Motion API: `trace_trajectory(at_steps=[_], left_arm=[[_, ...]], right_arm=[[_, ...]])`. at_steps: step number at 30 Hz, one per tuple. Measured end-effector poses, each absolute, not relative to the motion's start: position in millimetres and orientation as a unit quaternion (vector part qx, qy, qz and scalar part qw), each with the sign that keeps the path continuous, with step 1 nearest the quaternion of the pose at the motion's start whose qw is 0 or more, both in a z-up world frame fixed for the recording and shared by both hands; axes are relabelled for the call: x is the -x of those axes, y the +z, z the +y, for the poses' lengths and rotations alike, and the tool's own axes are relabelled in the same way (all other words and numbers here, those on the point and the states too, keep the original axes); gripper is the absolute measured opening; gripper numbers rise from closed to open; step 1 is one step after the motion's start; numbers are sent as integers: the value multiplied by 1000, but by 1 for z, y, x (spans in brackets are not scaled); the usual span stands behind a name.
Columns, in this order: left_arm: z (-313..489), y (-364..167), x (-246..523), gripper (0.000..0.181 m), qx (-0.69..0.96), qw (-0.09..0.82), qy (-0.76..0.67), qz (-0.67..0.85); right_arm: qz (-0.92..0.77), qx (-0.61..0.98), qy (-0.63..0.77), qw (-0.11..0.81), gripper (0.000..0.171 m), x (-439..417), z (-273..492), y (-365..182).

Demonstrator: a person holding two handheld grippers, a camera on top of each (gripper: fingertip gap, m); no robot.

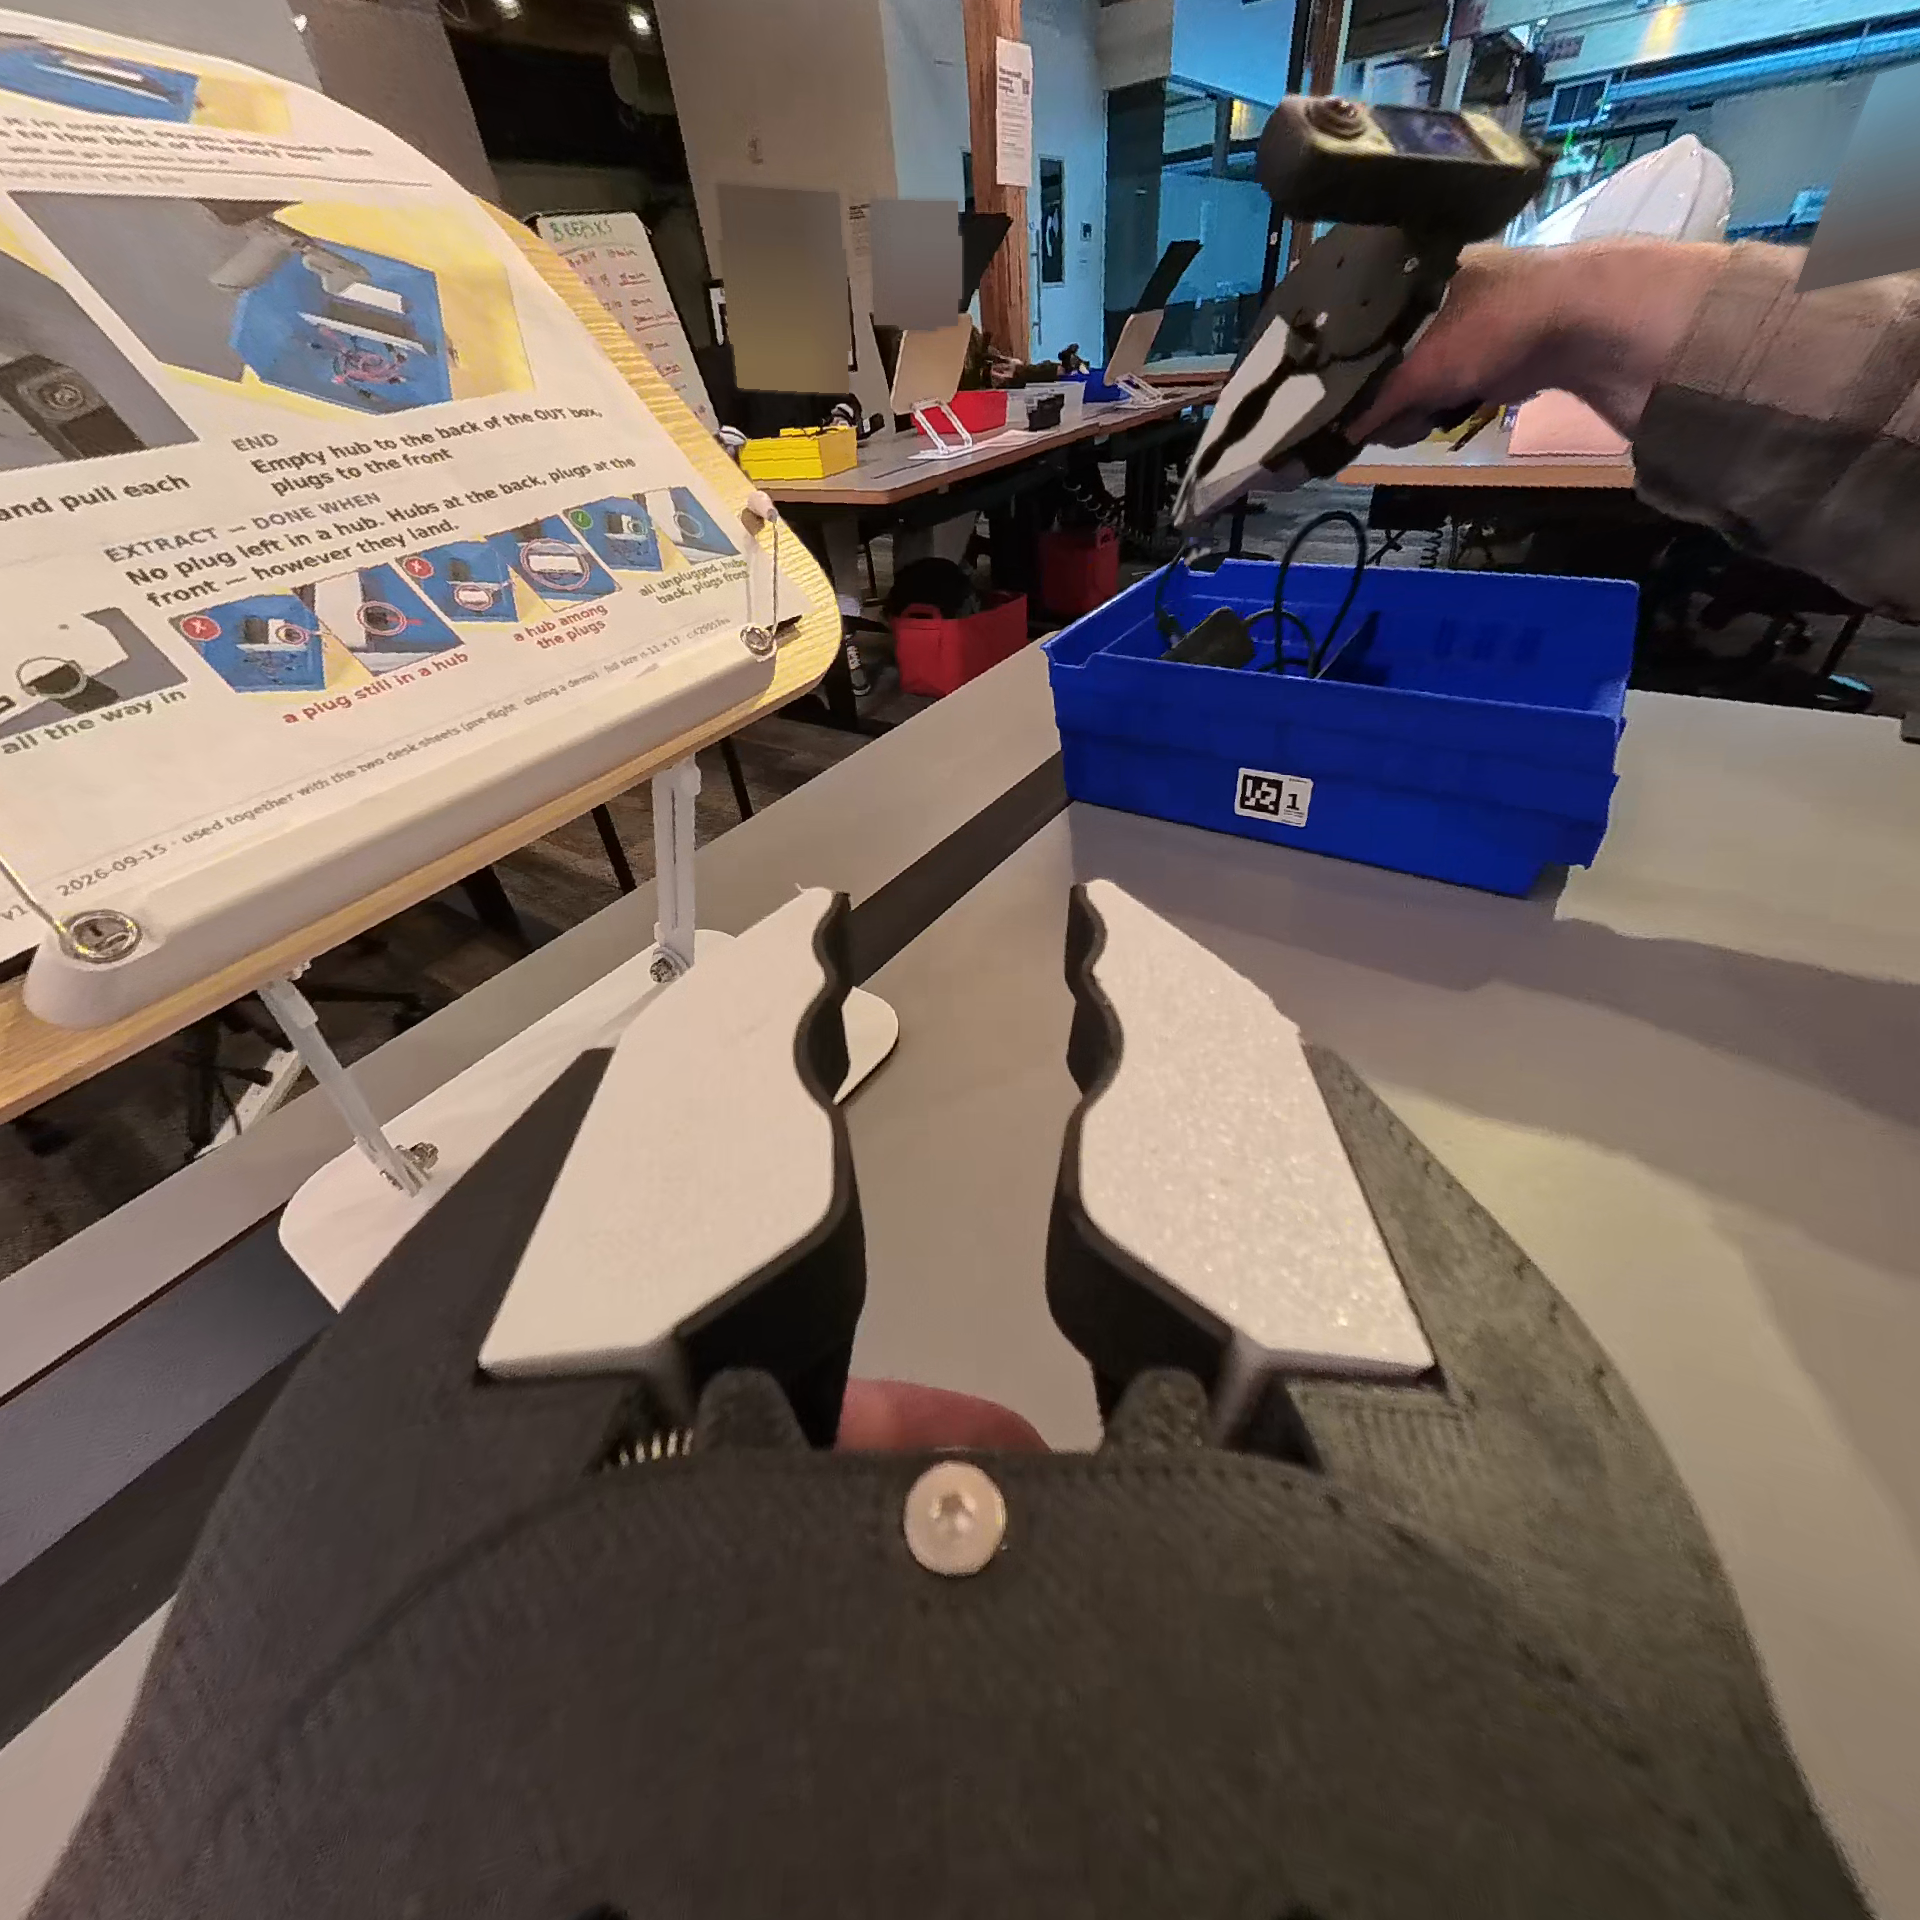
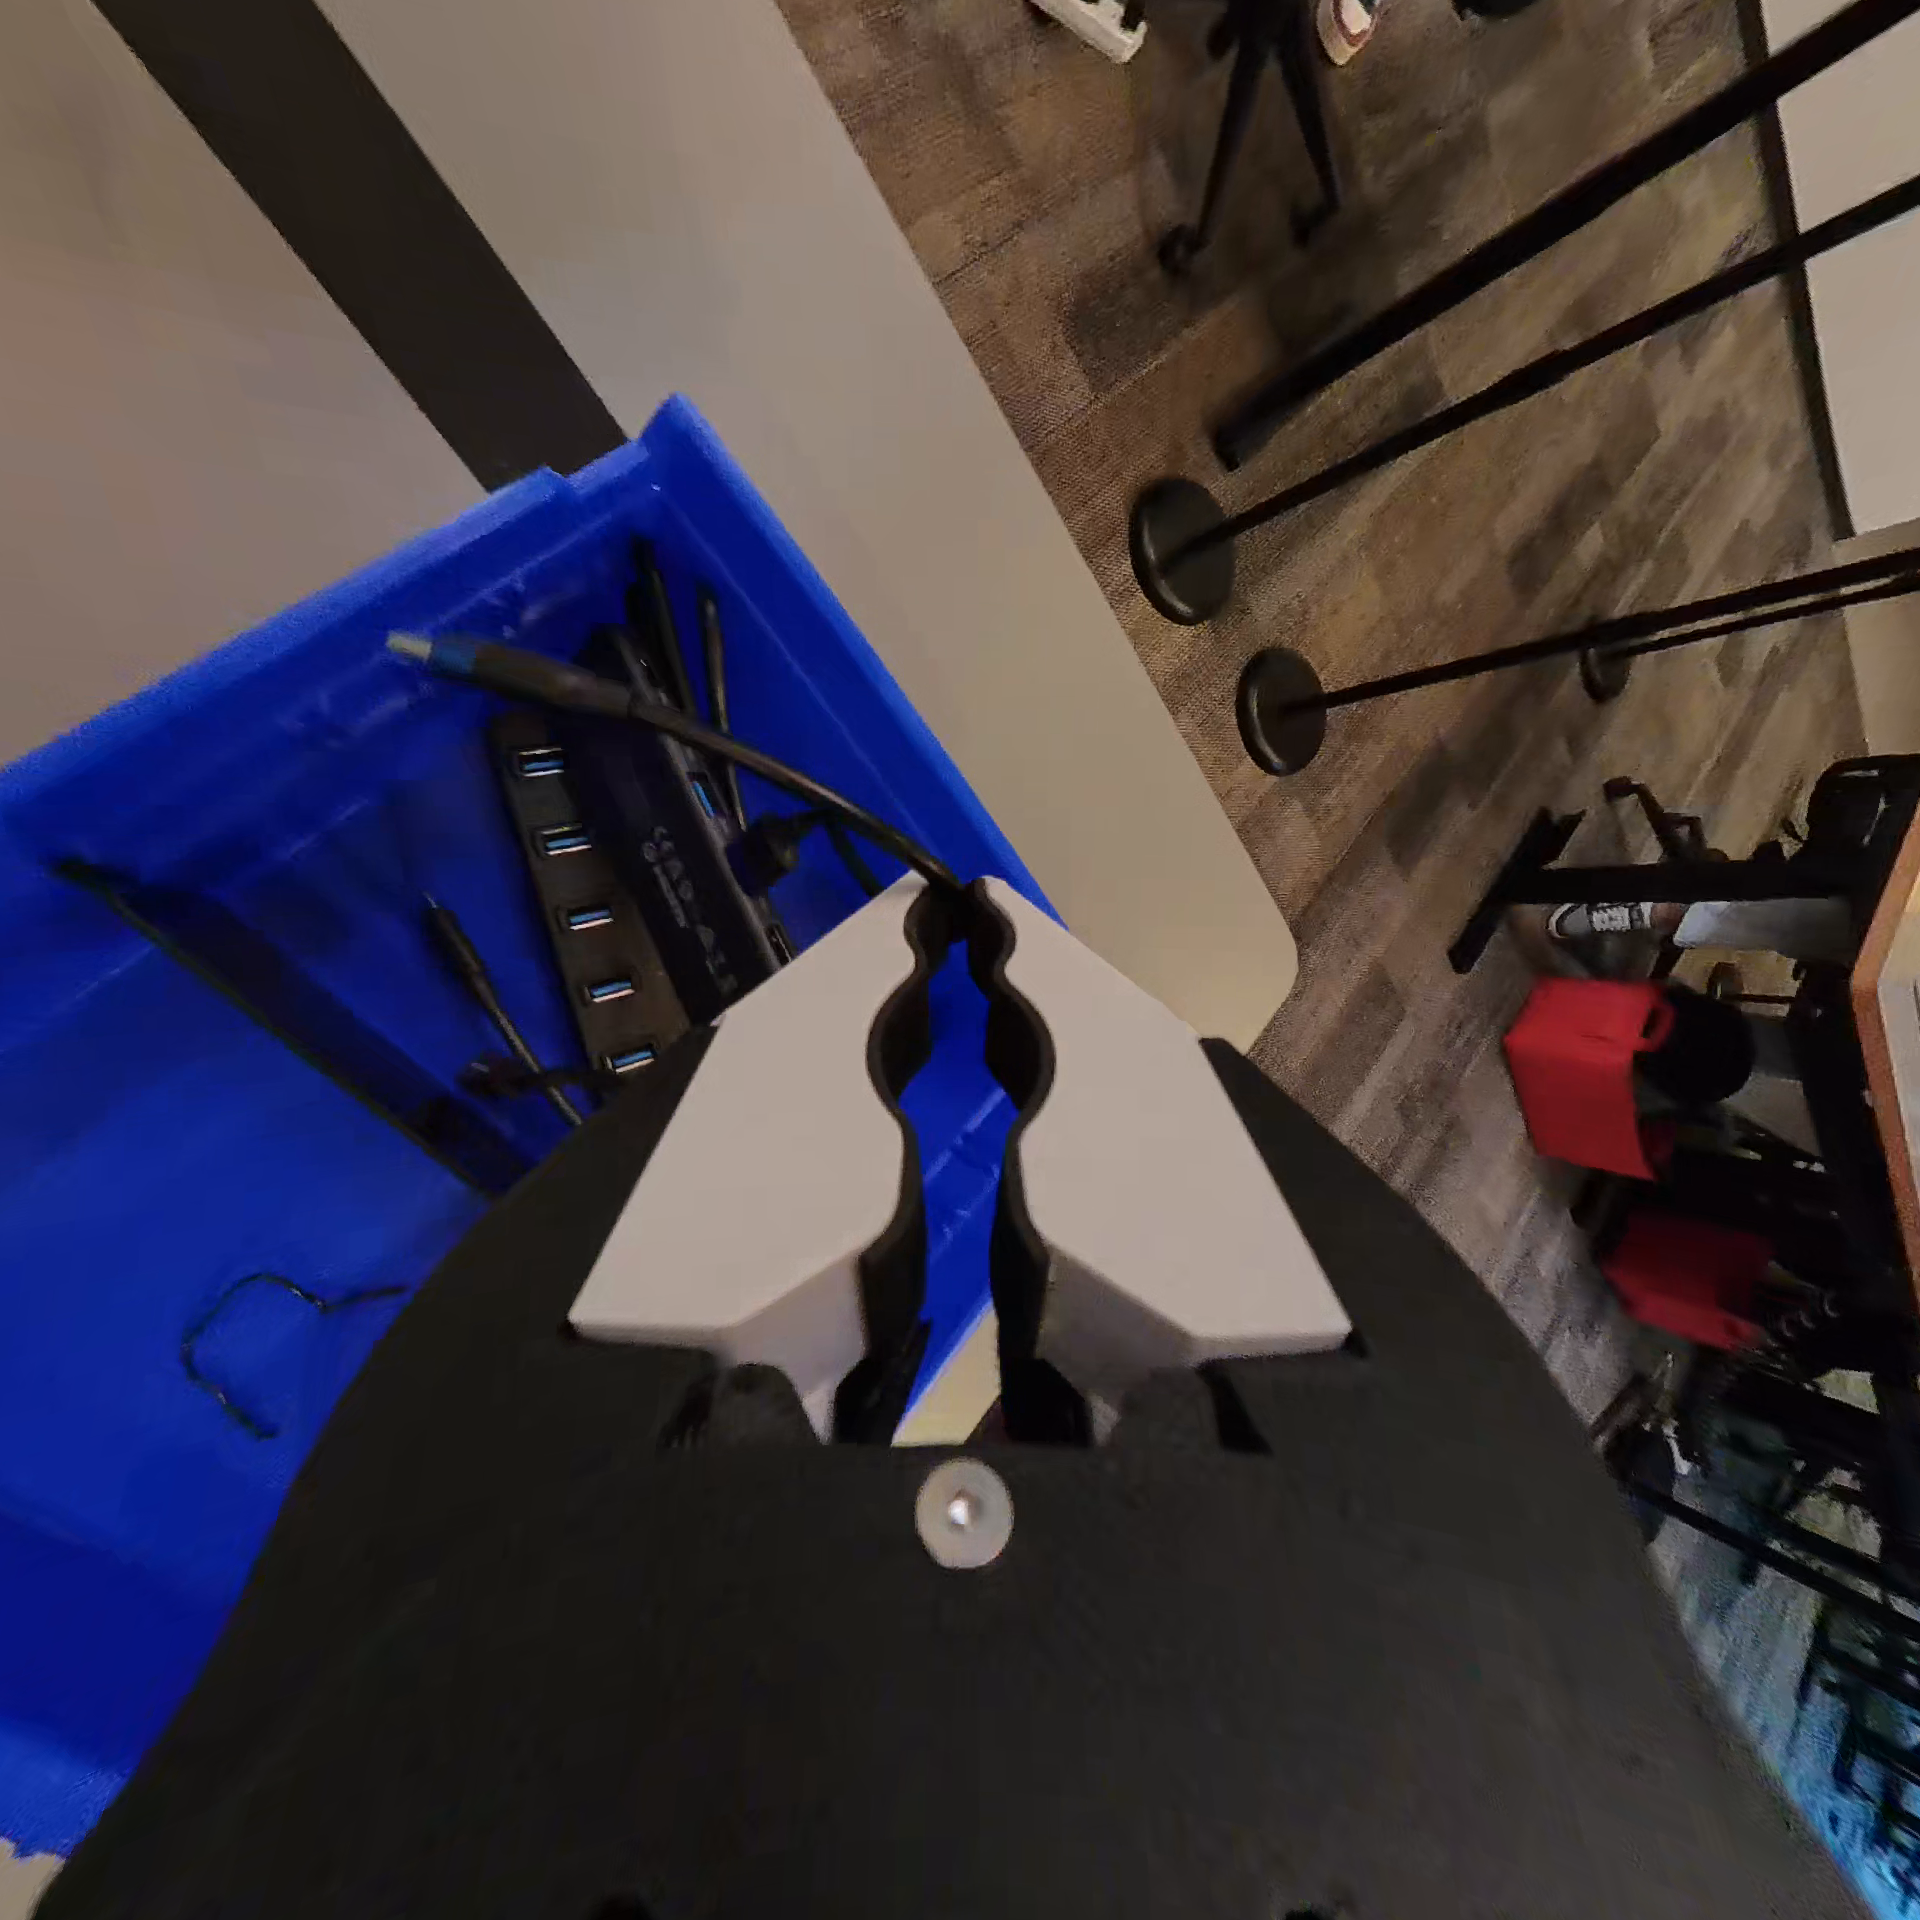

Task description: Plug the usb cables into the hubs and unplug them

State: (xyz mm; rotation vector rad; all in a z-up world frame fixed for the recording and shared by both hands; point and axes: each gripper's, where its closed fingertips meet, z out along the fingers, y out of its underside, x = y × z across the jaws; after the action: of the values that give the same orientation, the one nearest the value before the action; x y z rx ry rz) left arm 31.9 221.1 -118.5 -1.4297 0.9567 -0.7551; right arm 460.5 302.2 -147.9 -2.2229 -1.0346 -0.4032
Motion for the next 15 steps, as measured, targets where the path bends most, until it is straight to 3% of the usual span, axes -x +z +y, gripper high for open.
trace_trajectory(at_steps=[9,15], left_arm=[[220,-120,-33,39,613,592,-313,418],[221,-122,-33,39,614,591,-312,420]], right_arm=[[-452,817,-297,199,1,-462,320,-197],[-475,805,-314,168,1,-457,324,-216]])
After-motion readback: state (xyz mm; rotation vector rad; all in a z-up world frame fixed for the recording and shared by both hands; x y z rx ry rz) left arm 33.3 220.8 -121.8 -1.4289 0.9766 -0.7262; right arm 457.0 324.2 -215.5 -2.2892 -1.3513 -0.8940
